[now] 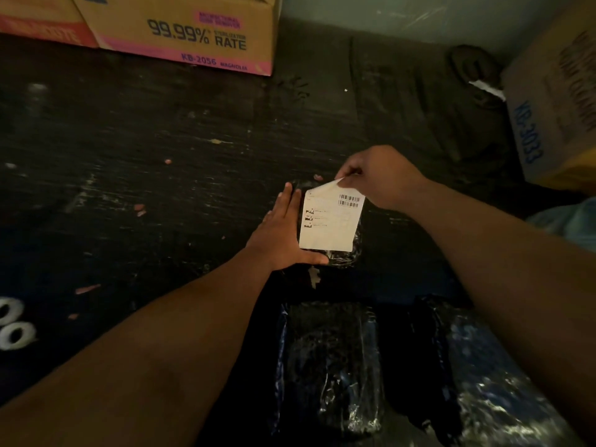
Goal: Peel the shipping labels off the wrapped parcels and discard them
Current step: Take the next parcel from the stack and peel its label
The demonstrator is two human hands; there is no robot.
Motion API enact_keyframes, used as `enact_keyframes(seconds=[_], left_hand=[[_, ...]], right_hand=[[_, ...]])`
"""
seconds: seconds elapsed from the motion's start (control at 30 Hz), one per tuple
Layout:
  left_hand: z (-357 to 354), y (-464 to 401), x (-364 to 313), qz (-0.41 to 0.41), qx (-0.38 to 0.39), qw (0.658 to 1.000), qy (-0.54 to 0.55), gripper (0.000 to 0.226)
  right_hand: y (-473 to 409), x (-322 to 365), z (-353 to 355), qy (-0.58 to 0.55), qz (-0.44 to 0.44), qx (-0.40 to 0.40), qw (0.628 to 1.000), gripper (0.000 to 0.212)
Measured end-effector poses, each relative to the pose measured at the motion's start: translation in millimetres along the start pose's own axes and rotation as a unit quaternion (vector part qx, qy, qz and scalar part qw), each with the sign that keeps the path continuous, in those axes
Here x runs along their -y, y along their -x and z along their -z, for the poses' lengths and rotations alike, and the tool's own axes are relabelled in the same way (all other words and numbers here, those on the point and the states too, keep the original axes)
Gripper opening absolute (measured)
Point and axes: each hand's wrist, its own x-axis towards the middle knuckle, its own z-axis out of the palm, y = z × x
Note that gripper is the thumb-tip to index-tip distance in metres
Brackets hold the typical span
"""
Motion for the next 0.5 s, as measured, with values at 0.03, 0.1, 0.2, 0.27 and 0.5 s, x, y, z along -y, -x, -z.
enact_keyframes(seconds=[0.03,0.1,0.2,0.27,0.5], left_hand=[[0,0,0,0.002,0.0,1.0,-0.008,0.158],[0,0,0,0.005,0.003,1.0,-0.019,0.158],[1,0,-1,0.008,0.008,0.999,-0.039,0.158],[2,1,-2,0.008,0.011,0.998,-0.054,0.157],[6,3,-6,0.011,0.028,0.996,-0.089,0.156]], right_hand=[[4,0,1,-0.001,0.004,-0.008,1.0,0.014],[12,0,1,-0.001,0.009,-0.022,1.0,0.015],[25,-1,2,0.006,0.005,-0.032,0.999,0.016],[33,-4,3,0.005,-0.009,-0.042,0.999,0.016],[57,-9,53,-0.026,-0.035,-0.176,0.983,0.02]])
